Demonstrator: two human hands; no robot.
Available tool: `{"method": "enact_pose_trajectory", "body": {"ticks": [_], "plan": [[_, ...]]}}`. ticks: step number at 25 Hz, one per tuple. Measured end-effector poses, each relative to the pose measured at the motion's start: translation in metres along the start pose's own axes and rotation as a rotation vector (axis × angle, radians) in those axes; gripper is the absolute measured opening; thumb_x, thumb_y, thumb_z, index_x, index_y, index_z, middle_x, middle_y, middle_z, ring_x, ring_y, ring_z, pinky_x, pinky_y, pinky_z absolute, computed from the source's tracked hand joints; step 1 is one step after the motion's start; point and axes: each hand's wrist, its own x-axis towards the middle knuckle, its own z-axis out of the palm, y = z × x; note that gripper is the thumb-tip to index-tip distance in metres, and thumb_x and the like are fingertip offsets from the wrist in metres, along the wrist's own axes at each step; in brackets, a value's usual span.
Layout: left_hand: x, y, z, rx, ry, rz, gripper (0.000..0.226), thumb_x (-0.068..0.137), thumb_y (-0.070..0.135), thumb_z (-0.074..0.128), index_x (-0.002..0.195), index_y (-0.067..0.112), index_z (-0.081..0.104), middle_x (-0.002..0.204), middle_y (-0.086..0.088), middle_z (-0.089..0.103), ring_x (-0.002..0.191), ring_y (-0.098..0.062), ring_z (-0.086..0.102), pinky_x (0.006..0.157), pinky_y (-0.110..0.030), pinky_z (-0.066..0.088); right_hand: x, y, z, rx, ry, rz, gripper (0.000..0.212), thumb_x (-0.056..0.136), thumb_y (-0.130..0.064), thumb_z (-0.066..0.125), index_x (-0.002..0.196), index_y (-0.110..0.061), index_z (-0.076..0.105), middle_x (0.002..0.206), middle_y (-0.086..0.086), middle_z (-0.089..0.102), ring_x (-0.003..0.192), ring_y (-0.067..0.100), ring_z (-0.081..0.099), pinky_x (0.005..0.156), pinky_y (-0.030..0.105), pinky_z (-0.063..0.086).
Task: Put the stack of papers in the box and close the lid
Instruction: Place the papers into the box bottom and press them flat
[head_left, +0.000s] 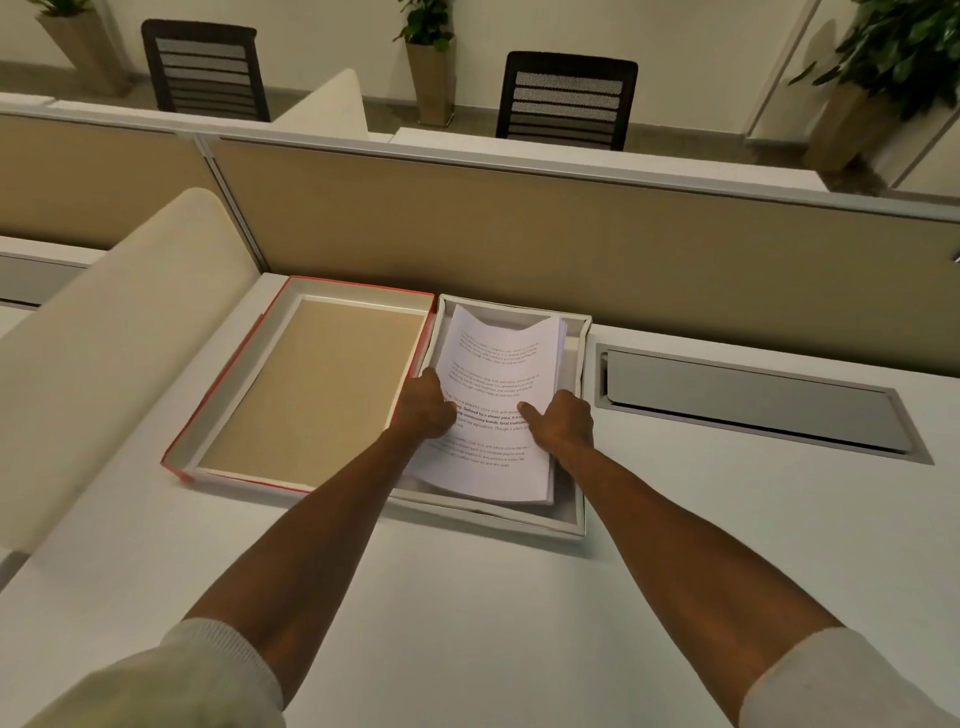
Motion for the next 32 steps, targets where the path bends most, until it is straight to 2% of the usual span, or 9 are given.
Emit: {"method": "enact_pose_trajectory", "body": {"ticks": [8, 11, 13, 14, 21, 24, 27, 29, 32], "plan": [[-0.003, 0.000, 0.015, 0.048, 0.068, 0.056, 0.065, 0.092, 0.010, 0.066, 0.148, 0.006, 0.033, 0.141, -0.018, 0.055, 0.126, -0.039, 0.058, 0.103, -0.046, 0.051, -0.003, 0.002, -0.001, -0.016, 0.032, 0.029, 0.054, 0.090, -0.038, 0.069, 0.127, -0.003, 0.052, 0.128, 0.015, 0.064, 0.110, 0.033, 0.066, 0.084, 0.036, 0.054], [-0.009, -0.002, 0.022, 0.113, 0.086, 0.090, 0.071, 0.093, 0.010, 0.065, 0.151, 0.006, 0.024, 0.148, -0.021, 0.045, 0.127, -0.040, 0.057, 0.102, -0.046, 0.053, -0.008, 0.002, 0.002, -0.043, -0.001, 0.026, 0.078, 0.091, -0.027, 0.070, 0.150, -0.002, 0.026, 0.138, 0.017, 0.055, 0.121, 0.035, 0.059, 0.095, 0.039, 0.053], [-0.012, -0.004, 0.024, 0.134, 0.071, 0.094, 0.072, 0.095, 0.012, 0.063, 0.153, 0.006, 0.021, 0.153, -0.020, 0.040, 0.128, -0.040, 0.056, 0.102, -0.047, 0.054, -0.011, 0.000, 0.001, -0.036, -0.012, 0.027, 0.093, 0.091, -0.024, 0.071, 0.157, -0.004, 0.007, 0.144, 0.017, 0.049, 0.128, 0.035, 0.054, 0.100, 0.039, 0.049], [-0.012, -0.005, 0.024, 0.138, 0.066, 0.093, 0.072, 0.096, 0.014, 0.062, 0.154, 0.006, 0.020, 0.154, -0.020, 0.039, 0.129, -0.040, 0.055, 0.103, -0.048, 0.054, -0.012, 0.001, 0.001, -0.032, -0.015, 0.026, 0.096, 0.091, -0.023, 0.070, 0.157, -0.006, 0.004, 0.146, 0.018, 0.047, 0.130, 0.035, 0.052, 0.102, 0.039, 0.048], [-0.017, -0.009, 0.028, 0.154, 0.047, 0.063, 0.072, 0.099, 0.019, 0.059, 0.156, 0.002, 0.017, 0.161, -0.021, 0.031, 0.137, -0.042, 0.050, 0.108, -0.048, 0.048, -0.010, 0.009, -0.005, -0.100, -0.056, -0.041, 0.080, 0.092, -0.030, 0.068, 0.151, -0.003, 0.023, 0.146, 0.018, 0.045, 0.131, 0.035, 0.051, 0.104, 0.040, 0.047], [-0.022, -0.012, 0.032, 0.142, 0.072, 0.101, 0.069, 0.102, 0.023, 0.052, 0.157, 0.006, 0.015, 0.164, -0.016, 0.026, 0.142, -0.038, 0.045, 0.112, -0.050, 0.046, -0.014, 0.007, -0.007, -0.143, -0.085, -0.052, 0.097, 0.091, -0.035, 0.069, 0.157, -0.004, 0.005, 0.152, 0.018, 0.039, 0.135, 0.036, 0.047, 0.105, 0.040, 0.046], [-0.030, -0.019, 0.043, 0.219, 0.116, 0.142, 0.068, 0.106, 0.028, 0.041, 0.161, 0.011, 0.005, 0.171, -0.011, 0.009, 0.155, -0.032, 0.023, 0.122, -0.048, 0.031, -0.014, -0.001, -0.011, -0.287, -0.106, -0.063, 0.112, 0.087, -0.040, 0.072, 0.157, -0.008, -0.008, 0.150, 0.021, 0.041, 0.127, 0.036, 0.054, 0.096, 0.038, 0.051], [-0.031, -0.024, 0.047, 0.263, 0.103, 0.159, 0.063, 0.108, 0.029, 0.036, 0.161, 0.010, 0.009, 0.171, -0.012, 0.008, 0.157, -0.032, 0.015, 0.125, -0.047, 0.025, -0.015, -0.003, -0.014, -0.417, -0.078, -0.112, 0.106, 0.085, -0.041, 0.073, 0.158, -0.010, 0.001, 0.147, 0.021, 0.043, 0.124, 0.036, 0.057, 0.093, 0.039, 0.053], [-0.030, -0.022, 0.048, 0.280, 0.082, 0.147, 0.060, 0.108, 0.031, 0.034, 0.160, 0.007, 0.017, 0.170, -0.015, 0.012, 0.157, -0.033, 0.013, 0.124, -0.047, 0.023, -0.023, 0.004, -0.009, -0.548, -0.030, -0.274, 0.069, 0.087, -0.041, 0.070, 0.141, -0.010, 0.042, 0.135, 0.018, 0.051, 0.117, 0.032, 0.057, 0.088, 0.037, 0.053]]}}
